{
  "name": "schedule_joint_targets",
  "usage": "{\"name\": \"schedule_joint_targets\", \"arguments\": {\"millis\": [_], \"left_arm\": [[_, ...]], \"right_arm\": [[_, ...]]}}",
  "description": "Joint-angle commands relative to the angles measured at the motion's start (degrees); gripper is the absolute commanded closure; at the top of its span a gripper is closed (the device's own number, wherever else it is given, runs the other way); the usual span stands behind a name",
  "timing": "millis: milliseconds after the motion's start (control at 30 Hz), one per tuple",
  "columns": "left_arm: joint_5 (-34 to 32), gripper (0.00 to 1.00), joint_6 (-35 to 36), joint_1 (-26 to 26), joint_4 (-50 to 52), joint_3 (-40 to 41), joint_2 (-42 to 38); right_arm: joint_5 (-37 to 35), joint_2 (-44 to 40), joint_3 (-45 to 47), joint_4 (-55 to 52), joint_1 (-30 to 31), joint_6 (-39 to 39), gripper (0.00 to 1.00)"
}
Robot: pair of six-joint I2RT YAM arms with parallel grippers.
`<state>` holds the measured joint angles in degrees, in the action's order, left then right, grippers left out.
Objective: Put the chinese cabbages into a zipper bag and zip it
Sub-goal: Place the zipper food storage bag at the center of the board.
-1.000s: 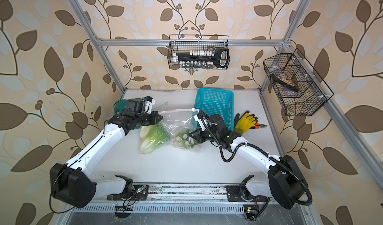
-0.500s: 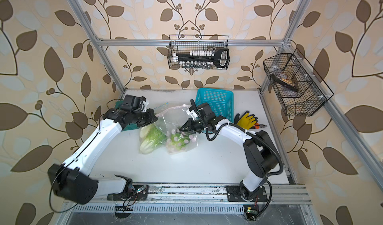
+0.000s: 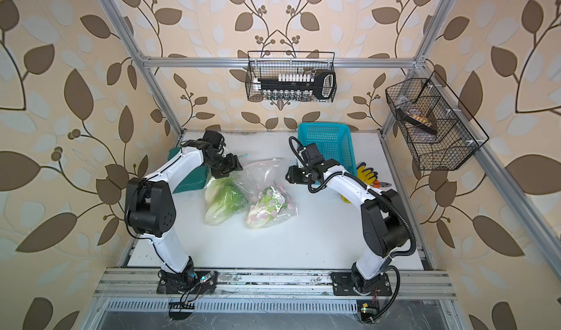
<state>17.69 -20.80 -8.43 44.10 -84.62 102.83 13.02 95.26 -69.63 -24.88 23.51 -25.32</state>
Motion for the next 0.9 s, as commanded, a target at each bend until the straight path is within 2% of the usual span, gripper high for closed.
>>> {"name": "schedule_joint_targets", "arguments": {"millis": [0, 33, 67, 167, 233, 300, 367, 400, 433, 500, 600, 700, 800, 867], "left_arm": [[-0.91, 0.19, 4.34, -1.47, 2.12, -0.19, -9.23], [-1.97, 0.14, 4.97, -2.0, 1.4, 1.15, -12.38], [-3.36, 0.01, 5.78, -2.58, -0.16, 3.5, -16.75], [-8.82, 0.01, 9.35, -5.24, -9.88, 15.45, -32.45], [-12.28, 0.01, 12.81, -6.76, -20.39, 27.18, -43.22], [-18.77, 0.01, 11.83, -7.22, -33.77, 38.24, -52.17], [-26.96, 0.01, 9.3, -7.3, -41.45, 44.05, -54.2], [-32.38, 0.01, 7.91, -7.31, -41.76, 44.96, -52.88], [-37.58, 0.01, 7.03, -7.43, -40.71, 44.82, -51.4], [-49.83, 0.01, 5.9, -8.36, -43.48, 47.1, -48.86], [-58.35, 0.01, 8.23, -8.62, -54.18, 54.28, -46.74], [-55.34, 0.01, 12.52, -6.98, -63.82, 59.22, -42.72], [-47.38, 0.01, 14.4, -4.29, -73.64, 62.98, -38.17], [-38.63, 0.01, 16.3, -1.09, -79.37, 63.58, -34.23]], "right_arm": [[2.15, -7.25, 1.49, -3.17, -0.52, 6.91, 0.32], [3.14, -9.71, 1.8, -3.67, -0.69, 7.68, 0.29], [3.13, -13.17, 2.85, -4.09, -0.83, 8.59, 0.26], [-1.52, -24.98, 9.63, -2.26, -2.07, 10.69, 0.19], [-8.27, -32.86, 16.43, 2.18, -3.81, 12.48, 0.17], [-16.21, -40.35, 23.95, 9.62, -5.66, 15.83, 0.14], [-30.45, -44.38, 29.46, 16.76, -6.93, 18.1, 0.13], [-37.48, -45.13, 31.24, 19.25, -8.03, 19.71, 0.13], [-41.37, -45.26, 32.53, 20.99, -9.38, 21.14, 0.13], [-45.65, -44.4, 35.06, 24.85, -12.86, 23.82, 0.13], [-42.96, -42.71, 39.67, 32.85, -17.07, 23.02, 0.13], [-39.0, -36.91, 43.69, 42.3, -17.81, 21.75, 0.13], [-35.95, -28.87, 45.53, 50.63, -17.82, 19.81, 0.1], [-34.21, -23.86, 45.73, 54.49, -17.65, 21.05, 0.06]]}}
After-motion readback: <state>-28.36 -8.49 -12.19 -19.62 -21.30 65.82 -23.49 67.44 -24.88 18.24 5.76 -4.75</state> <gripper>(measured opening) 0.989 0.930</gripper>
